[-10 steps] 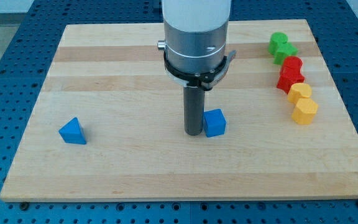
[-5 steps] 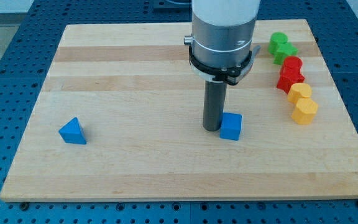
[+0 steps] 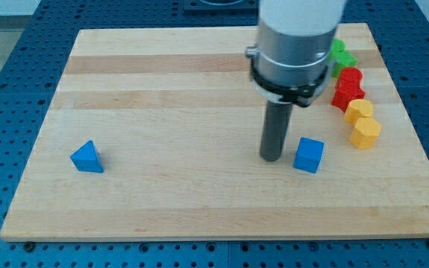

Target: Place blue cube to the bottom of the yellow hexagon

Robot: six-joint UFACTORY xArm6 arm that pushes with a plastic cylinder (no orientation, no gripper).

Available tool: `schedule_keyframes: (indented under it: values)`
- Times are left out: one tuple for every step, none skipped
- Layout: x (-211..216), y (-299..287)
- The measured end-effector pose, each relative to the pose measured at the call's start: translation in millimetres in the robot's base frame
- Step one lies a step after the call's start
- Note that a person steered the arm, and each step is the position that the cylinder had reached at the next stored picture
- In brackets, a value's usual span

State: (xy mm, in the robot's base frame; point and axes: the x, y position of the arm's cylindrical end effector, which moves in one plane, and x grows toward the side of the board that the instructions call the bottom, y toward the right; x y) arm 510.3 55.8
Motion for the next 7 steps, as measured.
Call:
schedule_keyframes:
  values:
    - [14.1, -0.1]
    - [14.6, 31.0]
    - [14.6, 17.8]
    - [12.2, 1.7]
    - [3.7, 18.6]
    - [3.7, 70.8]
    - [3.7, 107.1]
